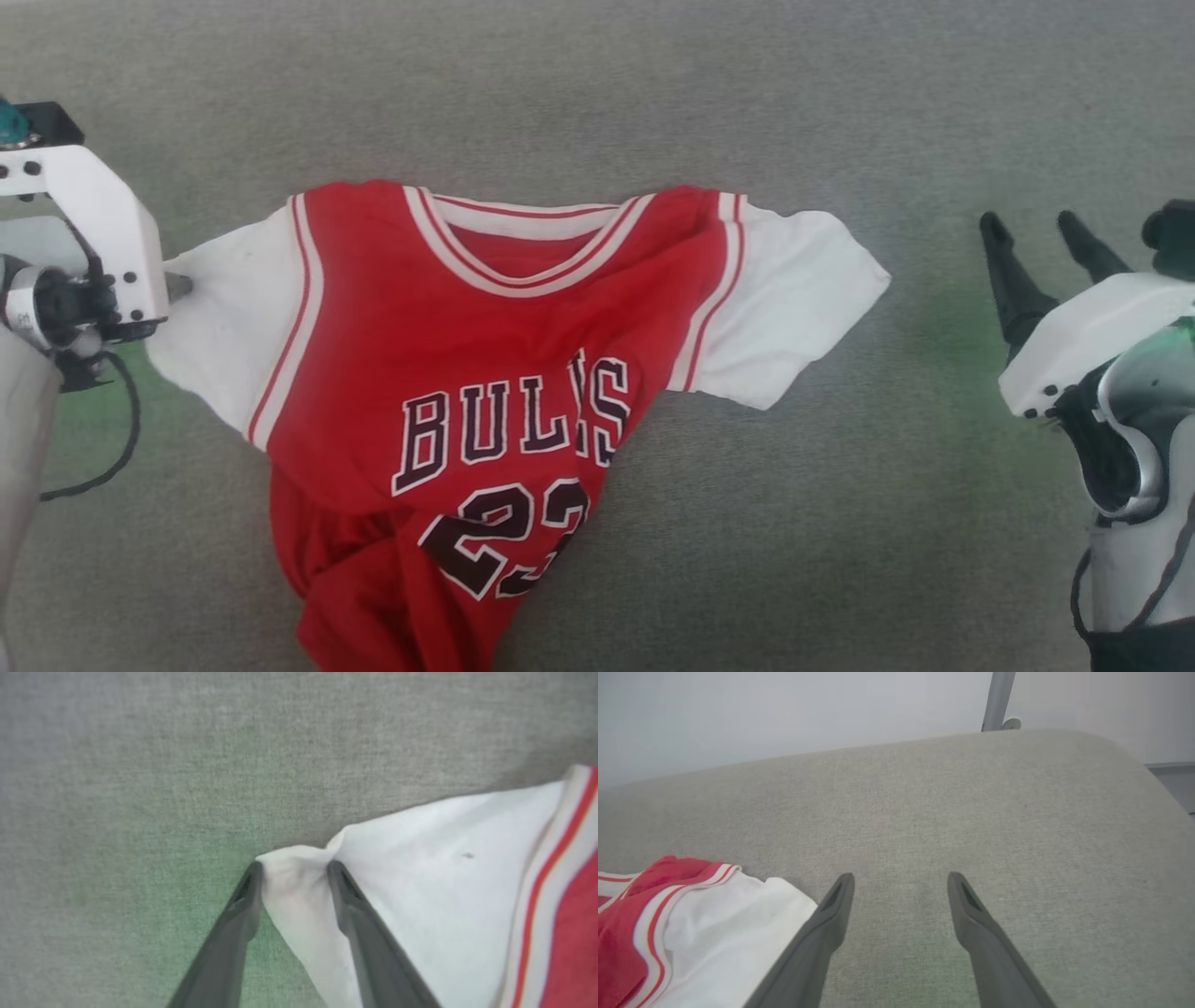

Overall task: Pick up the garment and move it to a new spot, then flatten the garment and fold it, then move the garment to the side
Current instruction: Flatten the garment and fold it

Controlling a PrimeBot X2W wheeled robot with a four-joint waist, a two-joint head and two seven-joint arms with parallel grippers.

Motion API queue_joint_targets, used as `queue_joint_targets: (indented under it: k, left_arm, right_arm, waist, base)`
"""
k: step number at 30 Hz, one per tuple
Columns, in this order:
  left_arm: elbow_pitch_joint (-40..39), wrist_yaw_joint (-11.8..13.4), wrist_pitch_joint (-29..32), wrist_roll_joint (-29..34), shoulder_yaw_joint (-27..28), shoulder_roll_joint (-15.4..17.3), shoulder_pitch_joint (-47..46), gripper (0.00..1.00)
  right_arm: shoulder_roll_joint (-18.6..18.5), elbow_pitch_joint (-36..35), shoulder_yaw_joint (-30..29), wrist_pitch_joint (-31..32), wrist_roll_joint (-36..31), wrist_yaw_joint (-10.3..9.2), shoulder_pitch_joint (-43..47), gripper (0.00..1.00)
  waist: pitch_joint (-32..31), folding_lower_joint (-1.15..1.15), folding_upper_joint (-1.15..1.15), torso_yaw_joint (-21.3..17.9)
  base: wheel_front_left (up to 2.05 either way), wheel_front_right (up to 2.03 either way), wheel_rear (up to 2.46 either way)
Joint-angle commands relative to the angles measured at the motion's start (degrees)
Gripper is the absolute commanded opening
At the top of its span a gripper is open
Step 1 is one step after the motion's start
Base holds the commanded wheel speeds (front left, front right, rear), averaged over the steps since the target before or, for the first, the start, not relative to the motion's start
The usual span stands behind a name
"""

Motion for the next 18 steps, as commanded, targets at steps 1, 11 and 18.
queue_joint_targets:
  k: [1, 11, 18]
  left_arm:
    - [2.9, 0.2, 2.0, -1.4, -0.8, -2.0, 4.0, 0.00]
    - [2.6, -2.2, -0.3, -1.6, -1.2, -4.3, 0.5, 0.00]
    - [3.3, -2.6, -2.9, -1.7, -1.1, -6.4, -2.2, 0.00]
  right_arm:
    - [0.1, 0.0, 0.3, 1.7, 1.1, 0.01, -0.6, 1.00]
    - [-0.1, 2.5, 4.1, 20.2, 4.9, 0.01, -4.7, 1.00]
    - [0.3, 9.1, 4.6, 29.9, 2.1, 0.01, -8.9, 1.00]
  waist:
    - [0.3, 0.00, -0.01, 0.7]
    - [1.9, 0.00, -0.01, 3.8]
    - [3.4, 0.00, -0.01, 6.2]
  base:
    - [0.00, 0.00, 0.00]
    - [0.00, 0.00, 0.00]
    - [0.00, 0.00, 0.00]
